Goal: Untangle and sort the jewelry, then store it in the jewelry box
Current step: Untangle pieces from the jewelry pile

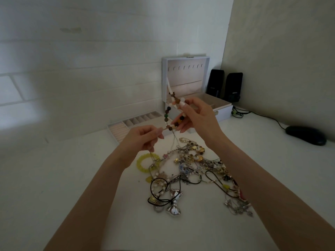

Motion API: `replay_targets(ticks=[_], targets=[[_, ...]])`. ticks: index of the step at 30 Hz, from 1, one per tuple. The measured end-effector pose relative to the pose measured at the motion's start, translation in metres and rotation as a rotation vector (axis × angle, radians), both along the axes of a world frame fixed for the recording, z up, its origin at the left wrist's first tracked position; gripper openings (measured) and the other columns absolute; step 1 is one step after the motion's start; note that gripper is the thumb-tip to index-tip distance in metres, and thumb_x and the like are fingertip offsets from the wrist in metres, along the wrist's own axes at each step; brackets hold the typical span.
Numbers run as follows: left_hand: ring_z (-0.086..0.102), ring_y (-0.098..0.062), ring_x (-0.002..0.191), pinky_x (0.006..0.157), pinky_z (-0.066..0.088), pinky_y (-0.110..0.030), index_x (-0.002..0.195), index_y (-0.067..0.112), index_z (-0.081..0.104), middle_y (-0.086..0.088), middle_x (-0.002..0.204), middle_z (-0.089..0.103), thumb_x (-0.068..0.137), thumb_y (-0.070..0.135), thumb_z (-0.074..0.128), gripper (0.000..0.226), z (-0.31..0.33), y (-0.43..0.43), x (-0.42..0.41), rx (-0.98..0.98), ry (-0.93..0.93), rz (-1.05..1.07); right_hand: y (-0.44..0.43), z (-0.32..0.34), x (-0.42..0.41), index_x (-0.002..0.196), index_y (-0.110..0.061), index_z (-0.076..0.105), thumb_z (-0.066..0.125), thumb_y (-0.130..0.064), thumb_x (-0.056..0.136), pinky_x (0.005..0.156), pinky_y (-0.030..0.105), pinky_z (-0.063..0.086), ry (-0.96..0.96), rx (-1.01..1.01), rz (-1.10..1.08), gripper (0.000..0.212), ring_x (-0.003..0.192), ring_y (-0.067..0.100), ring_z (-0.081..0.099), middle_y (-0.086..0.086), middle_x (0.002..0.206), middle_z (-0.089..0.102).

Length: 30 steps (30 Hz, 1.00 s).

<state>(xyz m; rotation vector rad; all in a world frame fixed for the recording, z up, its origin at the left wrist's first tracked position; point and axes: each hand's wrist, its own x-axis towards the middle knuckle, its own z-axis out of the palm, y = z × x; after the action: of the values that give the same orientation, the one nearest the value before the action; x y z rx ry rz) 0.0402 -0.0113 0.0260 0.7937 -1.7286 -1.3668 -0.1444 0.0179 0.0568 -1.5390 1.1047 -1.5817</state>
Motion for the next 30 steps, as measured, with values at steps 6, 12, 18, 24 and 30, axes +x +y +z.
replay_targets(ticks=[6,12,18,24,30], targets=[[0.039,-0.008,0.050,0.051,0.041,-0.019,0.095,0.009,0.069,0.002,0.061,0.051,0.087,0.023,0.057,0.021,0.000,0.001,-0.001,-0.047,0.082,0.001,0.001,-0.009,-0.001,0.099,-0.003,0.062,0.048,-0.017,0.099,0.050,0.032,0.054,0.125,0.065,0.040,0.020,0.053,0.027,0.063,0.017,0.077,0.070],[0.040,-0.003,0.054,0.051,0.034,-0.017,0.113,0.022,0.064,0.016,0.069,0.055,0.085,0.021,0.065,0.028,0.001,0.007,-0.008,-0.165,-0.134,-0.001,0.001,-0.007,0.012,0.099,-0.004,0.069,0.054,-0.023,0.096,0.055,0.027,0.050,0.318,0.049,0.075,0.025,0.061,0.021,0.061,0.016,0.094,0.067],[0.033,-0.004,0.050,0.047,0.027,-0.016,0.088,0.020,0.067,0.012,0.056,0.050,0.099,0.018,0.045,0.025,0.001,0.007,-0.010,-0.091,0.010,0.145,0.004,-0.005,0.012,0.107,-0.006,0.056,0.050,-0.009,0.096,0.055,0.030,0.051,0.264,0.179,0.154,0.013,0.063,0.024,0.063,0.011,0.101,0.067],[0.034,-0.006,0.050,0.048,0.027,-0.016,0.086,0.013,0.069,0.002,0.060,0.047,0.099,0.018,0.043,0.029,0.002,0.006,-0.008,-0.036,0.067,0.144,0.000,-0.011,0.011,0.097,-0.009,0.063,0.069,-0.002,0.082,0.057,0.022,0.051,0.374,0.228,0.157,0.017,0.062,0.014,0.061,0.011,0.080,0.071],[0.041,-0.008,0.049,0.047,0.033,-0.016,0.091,0.013,0.068,0.004,0.063,0.058,0.100,0.015,0.040,0.030,0.001,0.009,-0.012,-0.066,0.136,0.084,-0.003,-0.009,0.004,0.069,-0.010,0.068,0.078,0.000,0.071,0.052,0.023,0.050,0.282,0.150,0.020,0.014,0.048,0.012,0.057,0.010,0.062,0.064]])
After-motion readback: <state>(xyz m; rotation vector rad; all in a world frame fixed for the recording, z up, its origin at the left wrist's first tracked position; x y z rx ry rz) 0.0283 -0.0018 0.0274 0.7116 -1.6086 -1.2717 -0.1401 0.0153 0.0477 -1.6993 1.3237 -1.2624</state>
